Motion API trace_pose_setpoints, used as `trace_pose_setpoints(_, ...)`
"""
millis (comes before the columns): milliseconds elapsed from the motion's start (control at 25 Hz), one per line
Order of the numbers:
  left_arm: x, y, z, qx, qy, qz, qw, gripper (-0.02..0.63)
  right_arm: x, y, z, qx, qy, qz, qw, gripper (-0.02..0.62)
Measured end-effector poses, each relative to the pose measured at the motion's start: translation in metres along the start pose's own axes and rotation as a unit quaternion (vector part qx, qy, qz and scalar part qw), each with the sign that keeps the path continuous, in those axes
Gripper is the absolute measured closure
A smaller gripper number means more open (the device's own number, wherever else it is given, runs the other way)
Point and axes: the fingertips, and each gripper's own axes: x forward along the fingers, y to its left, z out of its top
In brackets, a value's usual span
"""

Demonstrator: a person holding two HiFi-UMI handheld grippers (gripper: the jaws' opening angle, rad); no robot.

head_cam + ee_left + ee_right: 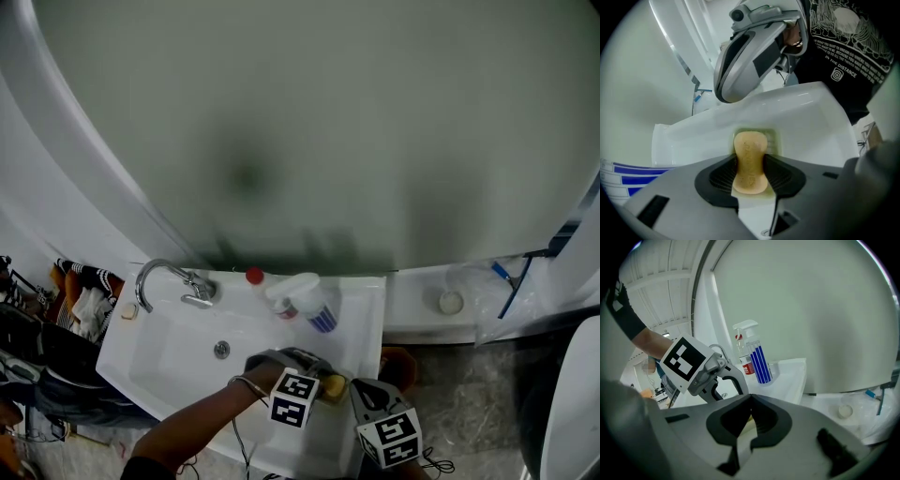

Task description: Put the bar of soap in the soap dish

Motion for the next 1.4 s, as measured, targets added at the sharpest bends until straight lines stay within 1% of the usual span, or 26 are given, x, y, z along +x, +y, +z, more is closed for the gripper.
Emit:
trace_pose_setpoints(200, 0.001, 0.000, -0.001, -0.010, 0.002, -0.005, 0.9999, 0.416, -0.001, -0.004, -0.002, 0.004, -0.001, -0.004, 1.000, 0.584)
trace_pose_setpoints(320, 0.000, -0.001, -0.005, -0.030, -0.001, -0.012, 0.9995, 0.402, 0.001, -0.004, -0.002, 0.007, -0.001, -0.001, 1.000, 0.584)
trace_pose_setpoints(400, -0.002, 0.001, -0.009, -0.048, -0.003, -0.009, 0.9988, 0.396, 0.000, -0.004, -0.001, 0.008, 0.001, 0.000, 1.000, 0.584)
trace_pose_setpoints(560, -0.011, 0.007, -0.013, -0.099, -0.025, 0.018, 0.9946, 0.396, 0.000, -0.001, -0.002, 0.009, 0.002, 0.006, 1.000, 0.584)
trace_pose_setpoints(640, -0.018, 0.011, -0.012, -0.128, -0.043, 0.036, 0.9902, 0.396, 0.001, 0.001, -0.002, 0.009, 0.004, 0.011, 1.000, 0.584)
trace_pose_setpoints(800, -0.032, 0.017, -0.009, -0.172, -0.071, 0.079, 0.9793, 0.397, 0.001, 0.008, -0.003, 0.009, 0.007, 0.021, 1.000, 0.584)
trace_pose_setpoints(880, -0.038, 0.020, -0.006, -0.201, -0.089, 0.100, 0.9704, 0.414, -0.001, 0.011, -0.005, 0.004, 0.007, 0.024, 1.000, 0.584)
trace_pose_setpoints(960, -0.045, 0.021, -0.004, -0.240, -0.112, 0.117, 0.9572, 0.438, -0.003, 0.015, -0.006, -0.001, 0.004, 0.025, 1.000, 0.584)
trace_pose_setpoints(1040, -0.051, 0.019, 0.000, -0.272, -0.132, 0.127, 0.9448, 0.445, -0.007, 0.019, -0.004, -0.002, -0.001, 0.025, 1.000, 0.584)
trace_pose_setpoints(1160, -0.058, 0.013, 0.004, -0.305, -0.156, 0.136, 0.9298, 0.456, -0.011, 0.026, -0.003, -0.004, -0.004, 0.023, 1.000, 0.584)
trace_pose_setpoints(1200, -0.060, 0.012, 0.005, -0.319, -0.168, 0.141, 0.9219, 0.468, -0.012, 0.029, -0.003, -0.005, -0.005, 0.022, 1.000, 0.584)
trace_pose_setpoints(1240, -0.063, 0.011, 0.006, -0.337, -0.181, 0.149, 0.9119, 0.487, -0.013, 0.031, -0.003, -0.007, -0.006, 0.021, 1.000, 0.584)
trace_pose_setpoints(1320, -0.068, 0.008, 0.006, -0.370, -0.205, 0.172, 0.8897, 0.517, -0.017, 0.035, -0.005, -0.008, -0.008, 0.016, 1.000, 0.584)
trace_pose_setpoints(1400, -0.073, 0.004, 0.006, -0.394, -0.222, 0.198, 0.8695, 0.543, -0.021, 0.040, -0.007, -0.010, -0.009, 0.014, 1.000, 0.584)
